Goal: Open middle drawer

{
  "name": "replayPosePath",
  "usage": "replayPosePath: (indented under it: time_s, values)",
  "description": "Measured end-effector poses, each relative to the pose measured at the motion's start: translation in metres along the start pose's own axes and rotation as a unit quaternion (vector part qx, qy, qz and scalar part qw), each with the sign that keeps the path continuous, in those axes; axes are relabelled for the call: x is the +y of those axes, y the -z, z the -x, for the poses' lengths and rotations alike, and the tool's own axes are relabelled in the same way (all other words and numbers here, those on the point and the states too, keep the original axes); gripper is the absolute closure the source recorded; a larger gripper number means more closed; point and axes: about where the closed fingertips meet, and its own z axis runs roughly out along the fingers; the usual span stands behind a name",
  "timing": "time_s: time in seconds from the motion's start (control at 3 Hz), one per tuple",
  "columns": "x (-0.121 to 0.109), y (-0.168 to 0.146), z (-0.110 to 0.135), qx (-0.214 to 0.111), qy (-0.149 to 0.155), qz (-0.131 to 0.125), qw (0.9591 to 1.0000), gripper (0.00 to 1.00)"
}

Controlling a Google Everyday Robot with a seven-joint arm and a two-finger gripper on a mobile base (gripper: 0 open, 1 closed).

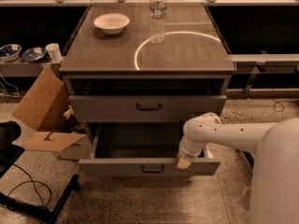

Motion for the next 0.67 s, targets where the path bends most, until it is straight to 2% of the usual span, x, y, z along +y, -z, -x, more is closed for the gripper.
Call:
replayPosePath:
  time_s: [0.67]
  values:
    - [0.0, 0.0, 0.0, 0.0, 0.0, 0.0, 1.0, 0.29]
